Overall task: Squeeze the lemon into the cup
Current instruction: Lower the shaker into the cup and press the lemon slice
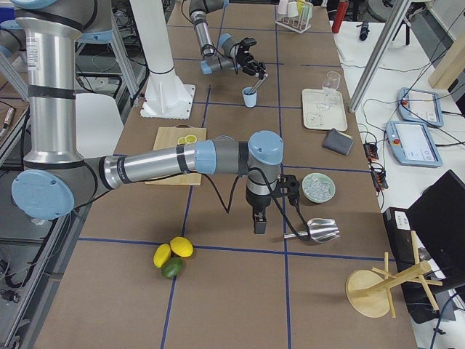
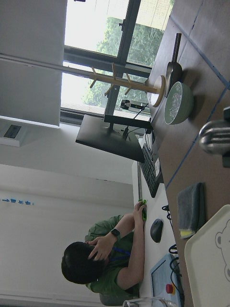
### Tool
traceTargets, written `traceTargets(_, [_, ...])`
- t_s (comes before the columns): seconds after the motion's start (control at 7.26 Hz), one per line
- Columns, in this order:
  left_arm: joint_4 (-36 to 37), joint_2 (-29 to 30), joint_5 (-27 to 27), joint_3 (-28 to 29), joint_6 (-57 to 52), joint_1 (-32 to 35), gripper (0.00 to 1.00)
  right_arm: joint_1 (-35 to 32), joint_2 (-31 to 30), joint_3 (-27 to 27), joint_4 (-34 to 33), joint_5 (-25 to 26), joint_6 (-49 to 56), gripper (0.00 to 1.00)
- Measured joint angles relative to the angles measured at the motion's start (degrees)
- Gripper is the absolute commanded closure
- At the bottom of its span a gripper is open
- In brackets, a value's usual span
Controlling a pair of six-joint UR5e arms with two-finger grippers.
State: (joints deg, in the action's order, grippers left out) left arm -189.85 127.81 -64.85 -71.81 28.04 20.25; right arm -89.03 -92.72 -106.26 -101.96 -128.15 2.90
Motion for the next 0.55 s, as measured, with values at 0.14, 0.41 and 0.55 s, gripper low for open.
traceTargets(0.14, [0.01, 0.00, 0.22, -0.02, 0.00, -0.24, 1.00, 0.00, 0.00, 0.00, 0.00, 0.00, 0.00, 0.00])
traceTargets(0.41, [0.06, 0.26, 0.17, -1.72, -0.14, -0.22, 1.00, 0.00, 0.05, 0.01, 0.01, 0.00, 0.00, 0.00])
traceTargets(0.55, [0.08, 0.36, 0.06, -3.71, -0.32, 0.18, 1.00, 0.00, 0.07, 0.00, 0.01, -0.01, 0.00, 0.00])
